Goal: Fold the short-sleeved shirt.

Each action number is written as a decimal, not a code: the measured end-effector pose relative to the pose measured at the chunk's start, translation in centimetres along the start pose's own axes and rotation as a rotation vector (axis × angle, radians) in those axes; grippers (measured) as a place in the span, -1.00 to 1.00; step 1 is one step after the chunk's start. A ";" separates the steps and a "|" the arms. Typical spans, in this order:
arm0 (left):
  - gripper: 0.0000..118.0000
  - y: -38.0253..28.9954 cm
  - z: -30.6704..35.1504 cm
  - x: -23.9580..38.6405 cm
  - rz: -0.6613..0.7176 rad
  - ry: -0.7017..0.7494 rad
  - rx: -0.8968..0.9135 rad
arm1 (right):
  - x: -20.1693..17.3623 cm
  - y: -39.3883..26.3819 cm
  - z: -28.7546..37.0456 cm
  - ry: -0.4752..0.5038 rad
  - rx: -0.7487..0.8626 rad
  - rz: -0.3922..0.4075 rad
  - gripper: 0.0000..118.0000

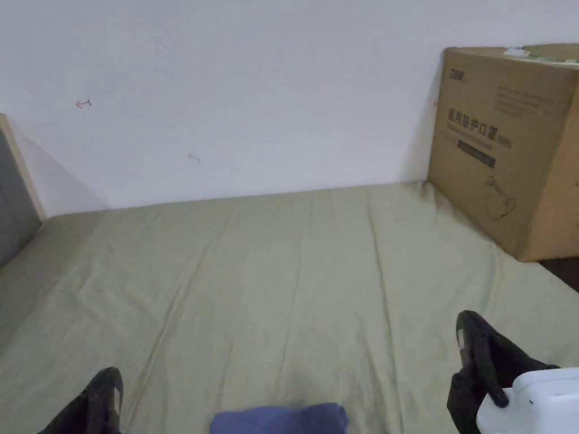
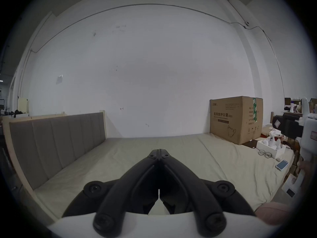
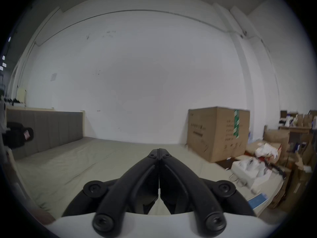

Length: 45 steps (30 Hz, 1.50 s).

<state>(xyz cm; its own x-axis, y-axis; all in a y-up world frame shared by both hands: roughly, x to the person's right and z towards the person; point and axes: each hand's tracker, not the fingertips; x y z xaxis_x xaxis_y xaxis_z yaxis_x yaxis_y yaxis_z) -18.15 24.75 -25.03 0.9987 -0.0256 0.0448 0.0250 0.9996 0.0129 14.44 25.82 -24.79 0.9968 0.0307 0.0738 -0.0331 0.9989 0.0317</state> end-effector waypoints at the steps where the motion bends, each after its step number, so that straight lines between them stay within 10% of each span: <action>1: -1.00 -0.2 0.0 0.1 -0.011 -0.002 -0.019 | 0.0 -0.1 0.3 0.015 0.002 -0.006 -1.00; 12: -1.00 0.4 -0.7 0.7 -0.052 0.002 0.006 | 1.9 1.1 0.6 -0.022 -0.053 -0.065 -1.00; 17: -1.00 1.5 -1.6 -1.6 -0.050 -0.056 -0.054 | 1.8 -0.7 -5.6 0.319 -0.483 -0.158 -1.00; 25: -1.00 -2.5 -5.7 -6.6 0.223 -0.106 -0.402 | -5.9 -16.0 -19.8 0.470 -1.171 -0.008 -1.00; 31: -1.00 -9.9 -11.6 -12.0 0.784 -0.430 -0.743 | -5.4 -18.1 -18.6 0.505 -1.102 -0.055 -1.00; 32: -0.86 -11.9 -12.9 -12.4 0.880 -0.503 -0.785 | -5.3 -18.0 -18.4 0.511 -1.095 -0.044 -1.00; 36: 0.85 -18.6 -17.4 -11.1 0.914 -0.625 -0.959 | -5.4 -18.0 -18.2 0.507 -1.085 -0.036 -1.00; 45: 0.83 -25.9 -23.0 -3.8 1.311 -0.945 -1.071 | -4.2 -18.6 -18.5 0.494 -1.106 -0.176 -1.00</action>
<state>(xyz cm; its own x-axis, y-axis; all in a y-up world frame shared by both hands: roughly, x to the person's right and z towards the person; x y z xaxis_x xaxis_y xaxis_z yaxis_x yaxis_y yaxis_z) -21.54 -0.76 -48.52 0.0829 0.9958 -0.0377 -0.2220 -0.0185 -0.9749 12.22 7.77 -44.10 0.9100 -0.3382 -0.2397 -0.0553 0.4740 -0.8788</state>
